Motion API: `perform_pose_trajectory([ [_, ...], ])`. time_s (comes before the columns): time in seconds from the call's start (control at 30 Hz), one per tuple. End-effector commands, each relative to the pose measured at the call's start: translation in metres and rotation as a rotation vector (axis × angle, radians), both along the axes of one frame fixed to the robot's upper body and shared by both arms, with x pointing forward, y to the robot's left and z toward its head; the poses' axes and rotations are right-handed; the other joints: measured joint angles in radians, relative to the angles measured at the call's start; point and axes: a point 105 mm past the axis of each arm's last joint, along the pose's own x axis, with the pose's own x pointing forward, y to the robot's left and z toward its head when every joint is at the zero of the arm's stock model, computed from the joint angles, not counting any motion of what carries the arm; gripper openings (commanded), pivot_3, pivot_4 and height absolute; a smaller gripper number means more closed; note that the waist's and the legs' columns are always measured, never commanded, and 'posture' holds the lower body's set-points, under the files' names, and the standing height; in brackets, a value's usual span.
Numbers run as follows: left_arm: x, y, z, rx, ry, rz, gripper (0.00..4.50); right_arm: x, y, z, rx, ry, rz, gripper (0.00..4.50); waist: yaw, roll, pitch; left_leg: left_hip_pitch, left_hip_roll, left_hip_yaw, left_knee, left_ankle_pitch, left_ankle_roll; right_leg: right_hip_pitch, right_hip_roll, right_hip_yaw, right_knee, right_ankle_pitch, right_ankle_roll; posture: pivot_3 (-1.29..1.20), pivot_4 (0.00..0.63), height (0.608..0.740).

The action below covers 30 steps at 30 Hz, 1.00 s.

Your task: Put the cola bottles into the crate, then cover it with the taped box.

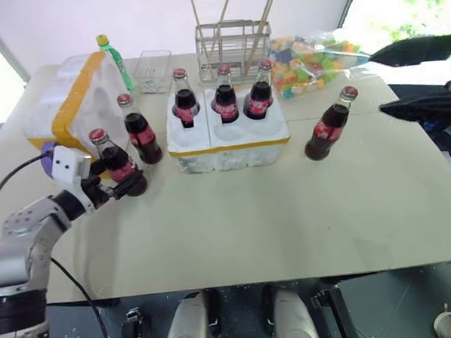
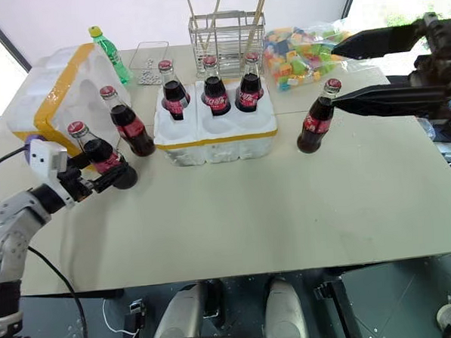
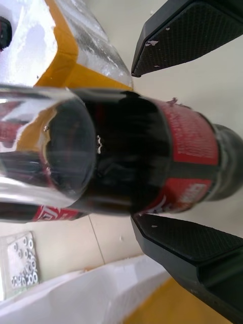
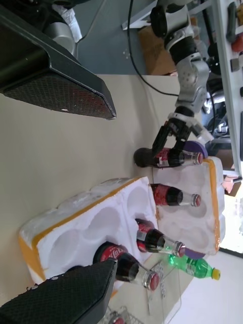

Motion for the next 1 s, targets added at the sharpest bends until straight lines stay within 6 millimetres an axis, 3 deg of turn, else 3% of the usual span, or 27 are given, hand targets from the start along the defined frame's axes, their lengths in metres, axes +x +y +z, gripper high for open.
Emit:
perform_pose_trajectory([
  [0.03,0.002,0.0,0.003,0.02,-0.027,0.006,4.45,-0.01,0.005,0.007,-0.002,-0.053,0.027,4.5,0.0,0.0,0.0,0.0,0.0,0.001,0.0,0.0,0.0,-0.001,-0.001,0.0,0.001,0.0,0.0,0.0,0.15,0.736],
  [0.17,0.0,-0.003,-0.001,0.003,-0.021,-0.009,4.45,-0.011,0.008,0.0,-0.01,-0.026,0.04,4.5,0.001,0.0,0.0,0.0,0.0,0.001,0.002,0.0,0.001,-0.001,0.0,0.0,0.002,0.0,0.0,0.0,0.15,0.736],
  [0.3,-0.005,-0.008,0.006,-0.02,-0.023,-0.054,2.75,-0.012,0.007,-0.003,-0.009,0.006,0.038,4.5,0.001,0.0,0.0,0.0,0.0,0.001,0.003,-0.001,0.002,0.0,-0.001,0.0,0.003,0.0,0.0,0.0,0.15,0.736],
  [0.47,-0.029,-0.029,0.04,-0.071,-0.003,-0.235,2.79,-0.011,0.007,-0.006,-0.035,-0.033,0.03,4.5,-0.001,-0.002,0.001,-0.002,0.001,0.001,0.006,-0.002,0.003,-0.001,-0.001,0.0,0.003,0.0,0.0,0.0,0.15,0.736],
  [0.57,-0.048,-0.054,0.066,-0.084,0.011,-0.413,2.79,-0.011,0.005,-0.009,-0.032,-0.028,0.029,4.5,0.001,-0.002,0.001,-0.01,0.002,-0.002,0.011,-0.002,0.002,-0.006,0.001,0.0,0.005,0.0,0.0,0.0,0.15,0.736],
  [0.67,-0.056,-0.078,0.088,-0.084,-0.005,-0.547,2.79,-0.007,0.005,-0.011,-0.031,-0.028,0.02,4.5,0.005,-0.002,0.001,-0.012,0.002,-0.002,0.013,0.0,-0.001,-0.006,0.001,-0.001,0.005,0.0,0.0,0.0,0.15,0.736],
  [0.77,-0.04,-0.109,0.108,-0.052,-0.073,-0.601,2.79,-0.004,0.005,-0.015,-0.026,-0.027,0.014,4.5,0.024,-0.002,0.001,-0.011,0.002,-0.003,0.015,0.001,0.001,-0.004,0.003,-0.001,0.005,0.0,0.0,0.0,0.15,0.736],
  [1.0,0.024,-0.171,0.146,-0.106,-0.195,-0.549,2.79,0.001,0.006,-0.02,-0.001,-0.046,-0.026,4.5,0.03,-0.005,0.002,-0.011,0.0,-0.004,0.018,0.003,0.002,0.0,0.005,-0.001,0.005,0.003,0.005,0.0,0.15,0.736],
])
